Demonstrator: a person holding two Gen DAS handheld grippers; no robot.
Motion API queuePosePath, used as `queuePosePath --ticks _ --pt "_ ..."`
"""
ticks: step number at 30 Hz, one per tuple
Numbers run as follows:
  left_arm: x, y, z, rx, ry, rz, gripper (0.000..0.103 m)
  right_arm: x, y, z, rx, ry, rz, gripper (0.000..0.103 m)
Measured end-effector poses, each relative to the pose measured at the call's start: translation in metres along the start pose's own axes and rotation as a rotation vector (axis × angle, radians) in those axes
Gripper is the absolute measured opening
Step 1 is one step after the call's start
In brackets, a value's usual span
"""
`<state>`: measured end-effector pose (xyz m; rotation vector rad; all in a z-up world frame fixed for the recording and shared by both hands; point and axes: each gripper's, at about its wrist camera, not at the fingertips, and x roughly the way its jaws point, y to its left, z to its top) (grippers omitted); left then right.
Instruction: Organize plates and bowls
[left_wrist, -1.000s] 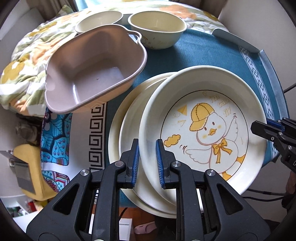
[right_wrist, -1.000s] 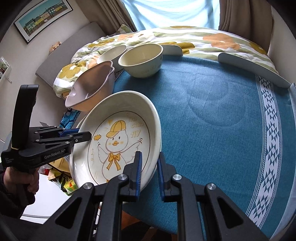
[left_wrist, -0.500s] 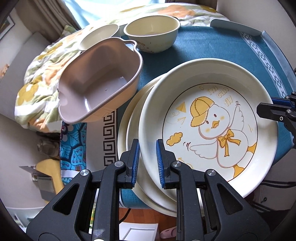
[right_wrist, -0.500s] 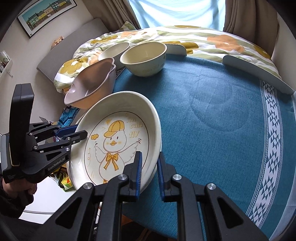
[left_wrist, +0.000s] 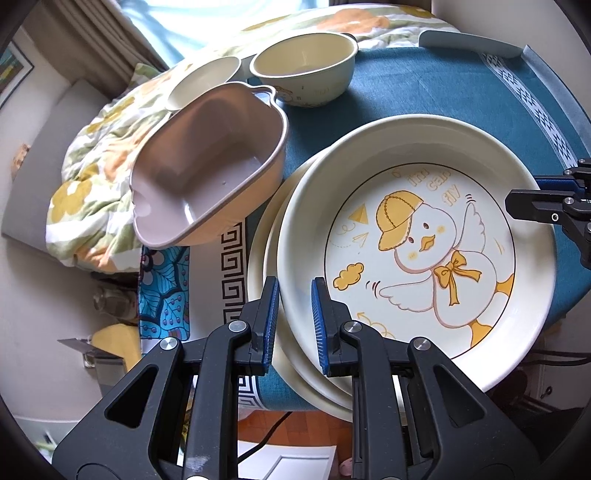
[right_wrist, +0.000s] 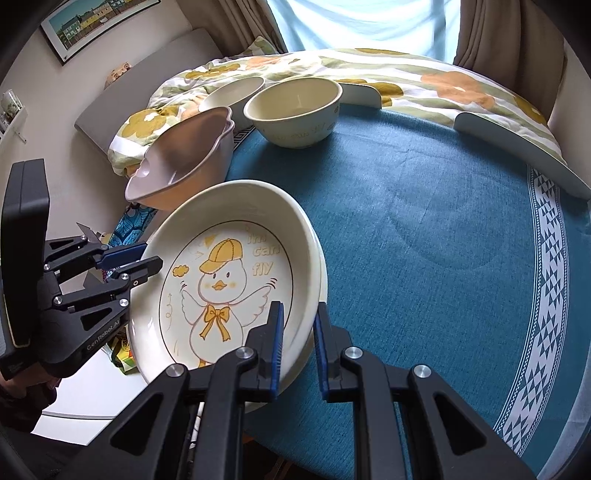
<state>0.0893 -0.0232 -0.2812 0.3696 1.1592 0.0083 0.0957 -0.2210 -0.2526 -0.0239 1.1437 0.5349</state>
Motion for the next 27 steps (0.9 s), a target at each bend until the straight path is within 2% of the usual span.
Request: queuePosePath --ticks 9,23,27 --pt "-0.001 -0.001 -0.001 0.011 -0.003 0.033 0.016 0.005 0.002 0.0 -0.02 0.012 -0.017 0.015" --pt "-0.001 0.001 0.0 -0.01 0.013 0.012 0.016 0.004 0.003 0.0 -0.021 0.007 -0.018 0.015" --pt "-0.012 0.003 0.006 -0.02 -0.01 0.015 0.017 -0.008 0.001 0.005 -0.01 -0.02 -0.023 0.015"
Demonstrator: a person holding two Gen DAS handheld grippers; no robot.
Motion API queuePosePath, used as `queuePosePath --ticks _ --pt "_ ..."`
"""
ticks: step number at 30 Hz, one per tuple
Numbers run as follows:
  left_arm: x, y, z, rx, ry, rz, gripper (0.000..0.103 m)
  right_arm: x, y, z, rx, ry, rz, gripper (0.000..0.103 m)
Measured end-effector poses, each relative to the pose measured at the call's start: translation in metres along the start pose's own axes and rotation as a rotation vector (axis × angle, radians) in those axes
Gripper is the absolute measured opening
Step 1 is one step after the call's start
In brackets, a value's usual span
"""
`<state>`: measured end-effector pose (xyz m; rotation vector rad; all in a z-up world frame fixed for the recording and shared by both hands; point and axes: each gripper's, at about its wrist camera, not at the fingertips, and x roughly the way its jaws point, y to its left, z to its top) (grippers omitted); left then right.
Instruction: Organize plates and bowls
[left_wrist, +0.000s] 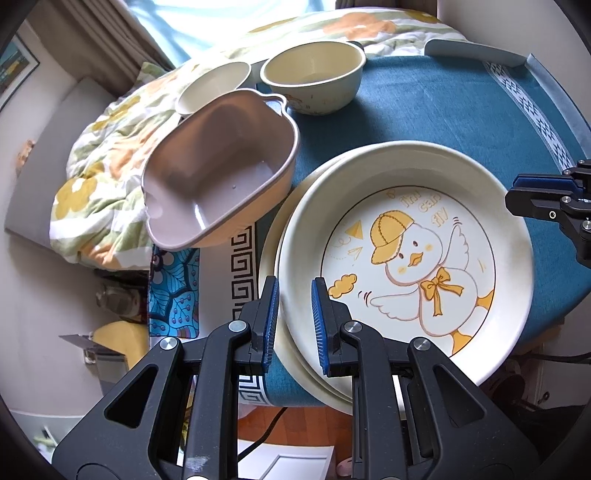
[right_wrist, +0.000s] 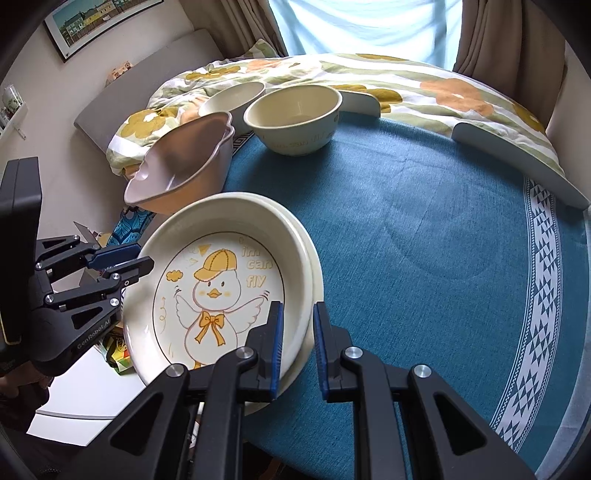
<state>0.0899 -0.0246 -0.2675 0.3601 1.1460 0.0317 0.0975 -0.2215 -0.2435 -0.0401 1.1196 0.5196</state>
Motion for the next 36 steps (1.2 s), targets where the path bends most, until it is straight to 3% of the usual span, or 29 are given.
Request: queuePosePath --ticks 2,4,5,6,7,9,17,21,23,28,30,32,34,36 --pt "-0.007 -0.002 0.004 -0.003 -0.014 0.02 0.031 -0.004 -0.003 0.004 0.013 -0.001 0.014 0.015" --pt "-0.016 0.001 0.008 -0.033 -0.042 0.014 0.092 -0.01 -0.008 0.008 0.035 -0.008 0.025 0.017" --pt "-0.024 0.003 0.01 -0.058 -0.074 0.009 0.101 -0.014 -0.011 0.01 0.044 -0.017 0.029 0.023" --pt "-0.032 0.005 0.011 -0.075 -0.103 0.005 0.103 -0.019 -0.013 0.011 0.051 -0.03 0.03 0.048" --pt "-0.038 0.006 0.013 -0.082 -0.114 0.003 0.103 -0.025 -0.016 0.012 0.055 -0.045 0.033 0.081" --pt "-0.045 0.011 0.017 -0.099 -0.109 0.006 0.103 -0.035 -0.02 0.015 0.057 -0.079 0.051 0.102" --pt "-0.071 0.087 0.023 -0.399 -0.141 -0.142 0.103 -0.057 -0.011 0.062 -0.048 -0.096 0.07 0.102" --pt "-0.055 0.137 0.018 -0.546 -0.129 -0.248 0.103 -0.056 0.008 0.095 -0.055 -0.139 0.058 0.102" --pt "-0.039 0.156 0.017 -0.594 -0.112 -0.286 0.101 -0.043 0.019 0.11 -0.063 -0.115 0.087 0.102" --pt "0.015 0.175 0.016 -0.633 -0.011 -0.388 0.069 0.007 0.042 0.131 -0.045 -0.038 0.109 0.102" --pt "0.035 0.177 0.018 -0.633 0.019 -0.407 0.064 0.029 0.05 0.136 -0.046 -0.006 0.116 0.095" --pt "0.052 0.178 0.021 -0.63 0.047 -0.428 0.063 0.053 0.057 0.139 -0.049 0.036 0.133 0.081" --pt "0.067 0.178 0.025 -0.617 0.072 -0.439 0.055 0.075 0.062 0.142 -0.043 0.085 0.148 0.065" --pt "0.081 0.18 0.029 -0.605 0.094 -0.443 0.05 0.092 0.063 0.144 -0.025 0.116 0.157 0.063"
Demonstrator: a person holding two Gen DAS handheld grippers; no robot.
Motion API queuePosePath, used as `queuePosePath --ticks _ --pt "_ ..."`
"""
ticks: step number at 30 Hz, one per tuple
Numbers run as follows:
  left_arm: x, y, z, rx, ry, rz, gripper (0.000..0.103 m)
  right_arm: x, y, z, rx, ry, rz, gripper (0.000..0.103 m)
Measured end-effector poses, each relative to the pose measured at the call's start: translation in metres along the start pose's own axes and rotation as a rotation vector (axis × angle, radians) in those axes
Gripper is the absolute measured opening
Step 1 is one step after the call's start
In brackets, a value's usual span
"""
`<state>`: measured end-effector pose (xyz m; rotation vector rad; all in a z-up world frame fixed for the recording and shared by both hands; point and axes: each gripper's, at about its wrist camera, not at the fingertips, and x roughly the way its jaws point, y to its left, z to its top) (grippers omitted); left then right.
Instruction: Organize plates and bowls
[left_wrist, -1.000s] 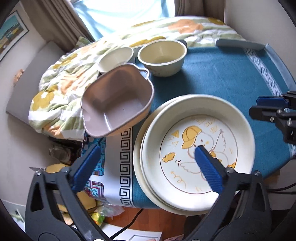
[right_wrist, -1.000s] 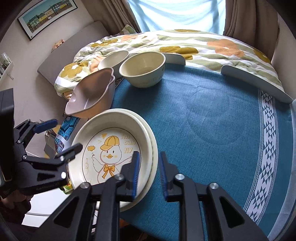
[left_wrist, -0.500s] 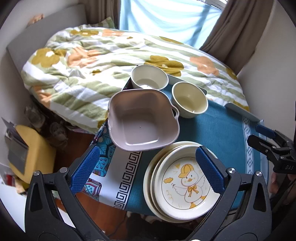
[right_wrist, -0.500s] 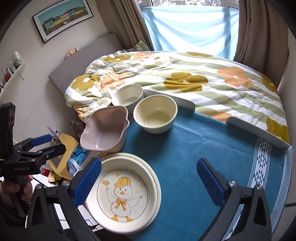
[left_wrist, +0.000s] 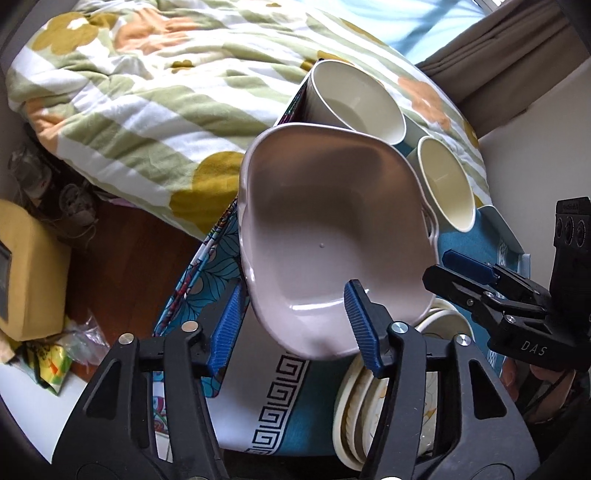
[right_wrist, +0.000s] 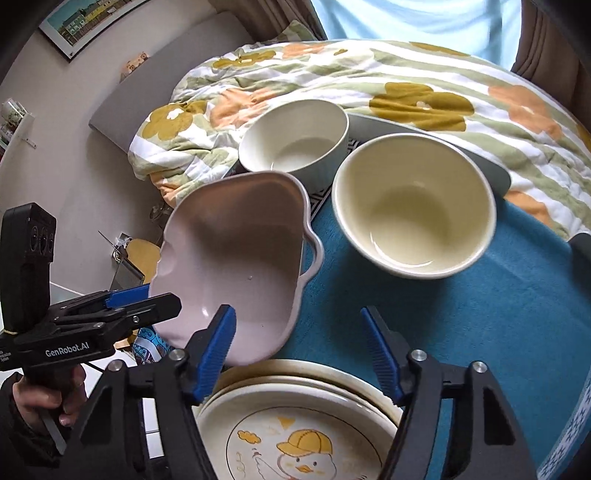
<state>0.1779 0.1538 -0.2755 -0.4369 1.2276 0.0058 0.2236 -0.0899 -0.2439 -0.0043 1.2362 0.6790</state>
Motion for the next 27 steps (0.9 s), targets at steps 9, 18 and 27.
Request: queuePosePath --ticks 9,18,27 --pt "0.024 0.008 0.024 0.021 0.031 0.012 0.047 0.033 0.0 0.017 0.015 0.038 -0.027 0.047" --pt "0.033 0.002 0.024 0.079 0.03 0.098 0.012 0.042 0.004 0.017 -0.013 0.048 -0.048 0.015" --pt "-0.013 -0.02 0.012 0.111 -0.073 0.156 0.012 0.008 0.014 0.008 -0.053 -0.02 -0.005 0.014"
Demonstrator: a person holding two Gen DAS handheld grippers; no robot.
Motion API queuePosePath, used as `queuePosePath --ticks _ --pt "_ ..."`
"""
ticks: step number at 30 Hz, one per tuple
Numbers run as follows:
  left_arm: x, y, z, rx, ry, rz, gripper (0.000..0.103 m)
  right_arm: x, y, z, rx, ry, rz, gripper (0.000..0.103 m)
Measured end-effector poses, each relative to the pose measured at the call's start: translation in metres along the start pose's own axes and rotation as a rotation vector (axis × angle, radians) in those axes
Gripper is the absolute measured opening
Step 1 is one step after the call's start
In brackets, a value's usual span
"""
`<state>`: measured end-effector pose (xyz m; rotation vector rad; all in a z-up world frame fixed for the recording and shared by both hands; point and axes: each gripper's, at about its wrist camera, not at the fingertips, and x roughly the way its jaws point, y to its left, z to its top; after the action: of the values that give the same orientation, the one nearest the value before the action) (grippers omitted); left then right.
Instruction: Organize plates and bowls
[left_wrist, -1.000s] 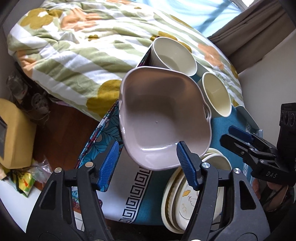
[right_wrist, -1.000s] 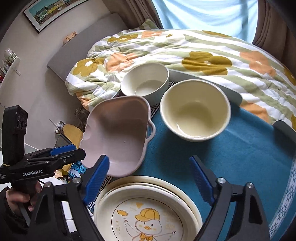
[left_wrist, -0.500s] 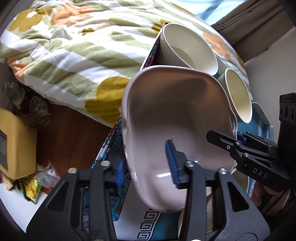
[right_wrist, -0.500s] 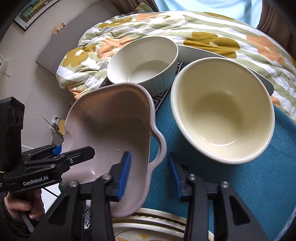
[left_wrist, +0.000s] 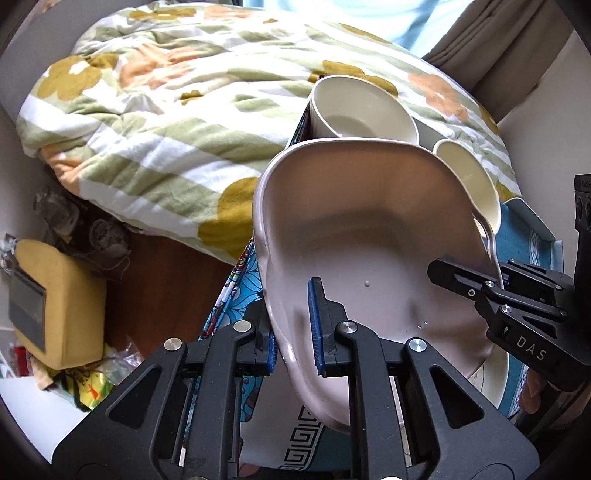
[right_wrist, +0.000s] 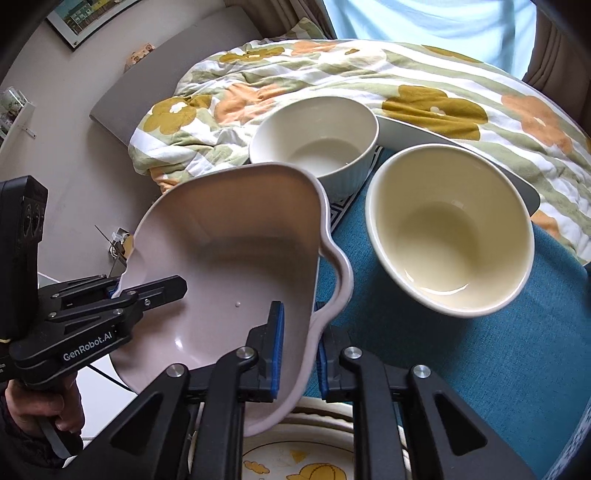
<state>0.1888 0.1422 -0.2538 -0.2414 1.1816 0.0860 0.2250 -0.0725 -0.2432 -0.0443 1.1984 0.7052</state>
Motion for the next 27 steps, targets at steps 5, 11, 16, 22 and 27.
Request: queuePosePath --ticks 5,11,16,22,27 --pt "-0.046 -0.028 -0.014 0.002 -0.083 0.018 0.012 -0.042 0.001 -0.018 -0.019 -0.067 0.029 0.014" --pt "-0.098 -0.091 -0.044 0.055 -0.161 -0.001 0.012 -0.113 -0.009 -0.056 -0.001 -0.164 0.016 0.014" --pt "-0.123 -0.161 -0.078 0.123 -0.194 -0.048 0.012 -0.175 -0.035 -0.104 0.04 -0.233 -0.036 0.014" --pt "-0.117 -0.247 -0.117 0.222 -0.166 -0.133 0.012 -0.229 -0.085 -0.171 0.151 -0.282 -0.121 0.014" --pt "-0.086 -0.304 -0.144 0.302 -0.099 -0.206 0.012 -0.253 -0.132 -0.224 0.255 -0.283 -0.19 0.014"
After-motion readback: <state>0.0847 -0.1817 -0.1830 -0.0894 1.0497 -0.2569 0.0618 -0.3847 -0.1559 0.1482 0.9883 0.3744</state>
